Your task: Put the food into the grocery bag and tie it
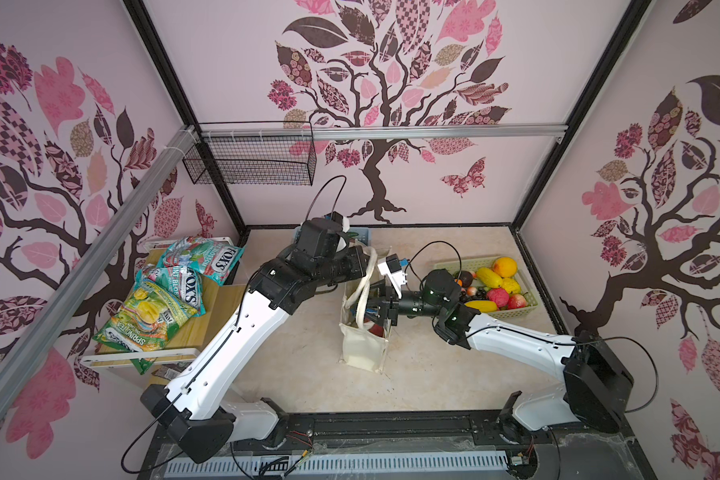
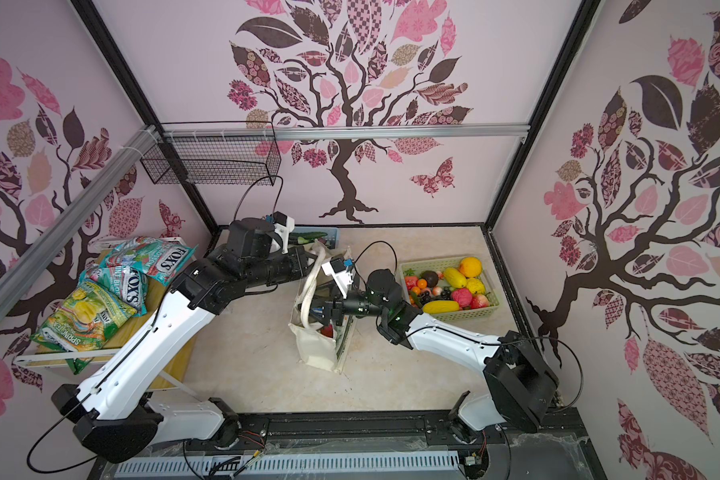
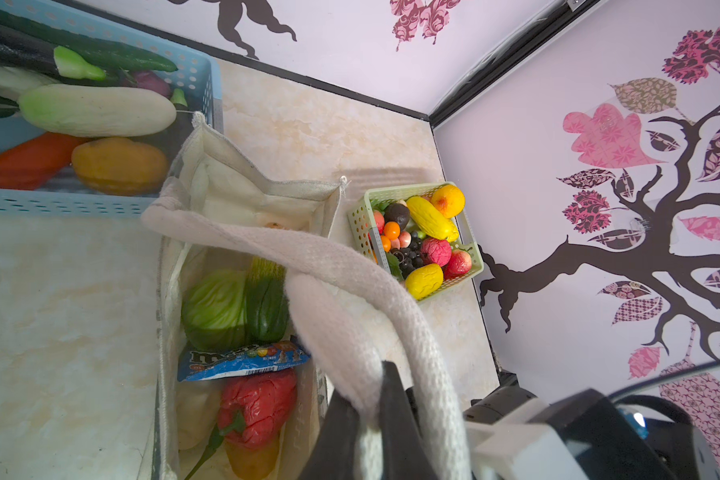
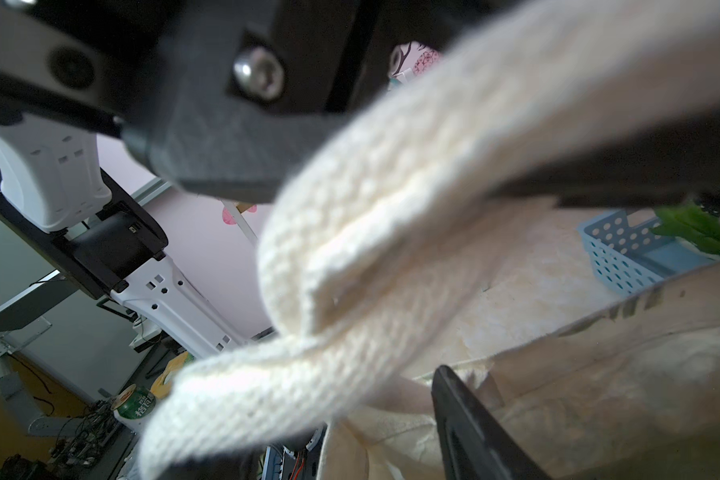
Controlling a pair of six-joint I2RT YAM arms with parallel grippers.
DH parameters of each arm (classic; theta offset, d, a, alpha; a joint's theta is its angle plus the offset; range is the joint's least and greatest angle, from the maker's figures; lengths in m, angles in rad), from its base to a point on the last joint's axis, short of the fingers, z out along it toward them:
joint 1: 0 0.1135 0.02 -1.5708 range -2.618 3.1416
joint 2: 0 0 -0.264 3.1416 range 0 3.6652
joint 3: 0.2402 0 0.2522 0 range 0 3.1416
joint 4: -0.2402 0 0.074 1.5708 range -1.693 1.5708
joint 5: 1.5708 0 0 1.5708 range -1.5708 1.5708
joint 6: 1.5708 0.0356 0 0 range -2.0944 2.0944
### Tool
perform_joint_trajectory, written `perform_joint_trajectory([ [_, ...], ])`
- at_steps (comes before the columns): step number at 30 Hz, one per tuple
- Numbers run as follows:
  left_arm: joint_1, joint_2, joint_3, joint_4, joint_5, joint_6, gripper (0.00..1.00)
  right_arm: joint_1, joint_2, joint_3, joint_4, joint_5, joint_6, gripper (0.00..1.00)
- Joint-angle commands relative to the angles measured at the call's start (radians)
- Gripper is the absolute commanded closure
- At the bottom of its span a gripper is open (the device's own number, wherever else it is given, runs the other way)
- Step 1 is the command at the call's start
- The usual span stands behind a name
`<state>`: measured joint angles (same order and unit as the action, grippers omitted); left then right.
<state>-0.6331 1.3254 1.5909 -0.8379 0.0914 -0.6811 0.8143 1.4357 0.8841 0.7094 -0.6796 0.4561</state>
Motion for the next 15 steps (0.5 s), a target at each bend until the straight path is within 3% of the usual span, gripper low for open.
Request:
perform_joint_trajectory([
  [1,-0.007,0.007,0.042,0.029,-0.009,0.003,1.0,0.014,0.025,0.057,0.056,-0.006,0.013,0.35],
  [9,-0.015,-0.007,0.041,0.034,-0.023,-0.002,1.0,0.013,0.067,0.095,0.078,0.051,0.075,0.42],
  [15,-0.014,-0.027,0.03,0.016,-0.047,0.008,1.0,0.014,0.046,0.087,0.052,0.1,0.107,0.79],
])
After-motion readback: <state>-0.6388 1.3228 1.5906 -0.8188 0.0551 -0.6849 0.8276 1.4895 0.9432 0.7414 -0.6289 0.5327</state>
